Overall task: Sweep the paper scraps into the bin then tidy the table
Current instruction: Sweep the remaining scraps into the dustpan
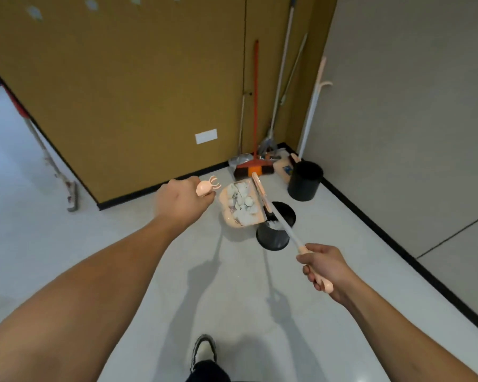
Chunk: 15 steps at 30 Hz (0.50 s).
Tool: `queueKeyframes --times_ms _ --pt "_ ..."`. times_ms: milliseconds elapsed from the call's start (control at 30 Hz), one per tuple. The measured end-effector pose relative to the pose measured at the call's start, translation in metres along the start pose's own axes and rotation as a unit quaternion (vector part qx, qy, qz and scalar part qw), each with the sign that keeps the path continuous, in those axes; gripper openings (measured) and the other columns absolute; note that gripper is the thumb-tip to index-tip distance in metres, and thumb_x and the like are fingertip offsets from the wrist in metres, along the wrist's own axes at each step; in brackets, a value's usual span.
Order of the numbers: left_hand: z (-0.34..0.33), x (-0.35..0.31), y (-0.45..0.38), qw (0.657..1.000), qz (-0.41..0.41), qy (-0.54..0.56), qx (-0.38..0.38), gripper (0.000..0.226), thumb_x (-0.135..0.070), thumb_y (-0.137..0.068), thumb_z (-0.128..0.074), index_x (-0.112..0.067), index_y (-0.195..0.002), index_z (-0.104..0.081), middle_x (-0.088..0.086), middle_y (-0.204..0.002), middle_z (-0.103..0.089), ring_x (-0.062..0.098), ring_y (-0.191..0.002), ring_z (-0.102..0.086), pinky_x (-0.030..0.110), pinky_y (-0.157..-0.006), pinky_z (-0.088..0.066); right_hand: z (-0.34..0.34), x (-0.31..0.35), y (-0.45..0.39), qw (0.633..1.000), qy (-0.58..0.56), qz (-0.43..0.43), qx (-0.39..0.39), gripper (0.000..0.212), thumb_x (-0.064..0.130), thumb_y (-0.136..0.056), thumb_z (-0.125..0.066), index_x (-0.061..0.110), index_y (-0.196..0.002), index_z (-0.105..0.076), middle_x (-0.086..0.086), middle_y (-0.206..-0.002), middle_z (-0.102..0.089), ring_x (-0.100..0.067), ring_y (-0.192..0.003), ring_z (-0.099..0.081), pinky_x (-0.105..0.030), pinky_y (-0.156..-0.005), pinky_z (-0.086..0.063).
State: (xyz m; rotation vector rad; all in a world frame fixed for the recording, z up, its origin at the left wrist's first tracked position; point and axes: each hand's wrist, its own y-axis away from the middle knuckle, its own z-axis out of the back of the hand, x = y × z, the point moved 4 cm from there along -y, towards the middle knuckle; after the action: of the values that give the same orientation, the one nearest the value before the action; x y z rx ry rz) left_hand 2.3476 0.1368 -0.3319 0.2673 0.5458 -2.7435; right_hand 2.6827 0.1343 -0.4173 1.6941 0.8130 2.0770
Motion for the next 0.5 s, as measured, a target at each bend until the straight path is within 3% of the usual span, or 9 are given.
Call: queueKeyframes --times_ms 67,267,400,500 --pt "-0.014 -0.012 -0.026 0.998 -0.059 -0.009 0.009 0.039 -0.060 -0.078 -0.053 -0.024 -0.065 -0.051 -0.009 -0.048 -0.044 0.020 -0.045 -0.046 0.021 -0.043 -0.027 -0.003 0.005 -0.004 0.999 -0.028 -0.008 -0.031 0.041 0.006 -0.087 -0.066 0.017 -0.124 -0.054 -0.009 -0.058 -0.051 -0.015 -0.041 -0.042 -0.021 -0.039 -0.032" --pt "-0.045 -0.045 -0.076 0.968 -0.247 -0.040 0.014 0.031 -0.051 -0.075 -0.069 -0.022 -0.069 -0.062 -0.002 -0.049 -0.056 0.023 -0.044 -0.054 0.017 -0.043 -0.013 -0.011 0.008 -0.011 0.990 -0.086 -0.032 -0.103 0.051 0.008 -0.087 -0.068 0.016 -0.135 -0.051 -0.008 -0.057 -0.054 -0.014 -0.042 -0.045 -0.021 -0.039 -0.034" --pt "-0.065 -0.055 -0.090 0.947 -0.314 -0.049 0.041 0.027 -0.046 -0.075 -0.071 -0.020 -0.070 -0.063 -0.001 -0.049 -0.055 0.022 -0.043 -0.051 0.021 -0.044 -0.022 -0.015 0.005 -0.017 0.986 -0.100 -0.046 -0.123 0.054 0.008 -0.088 -0.067 0.016 -0.138 -0.049 -0.009 -0.060 -0.054 -0.014 -0.041 -0.045 -0.022 -0.040 -0.035" --pt "-0.073 -0.062 -0.100 0.939 -0.337 -0.044 0.044 0.024 -0.043 -0.075 -0.073 -0.020 -0.072 -0.064 -0.003 -0.049 -0.053 0.022 -0.040 -0.049 0.019 -0.045 -0.017 -0.011 0.008 -0.027 0.985 -0.105 -0.051 -0.128 0.056 0.009 -0.088 -0.067 0.015 -0.140 -0.048 -0.009 -0.059 -0.054 -0.014 -0.041 -0.045 -0.022 -0.039 -0.034"
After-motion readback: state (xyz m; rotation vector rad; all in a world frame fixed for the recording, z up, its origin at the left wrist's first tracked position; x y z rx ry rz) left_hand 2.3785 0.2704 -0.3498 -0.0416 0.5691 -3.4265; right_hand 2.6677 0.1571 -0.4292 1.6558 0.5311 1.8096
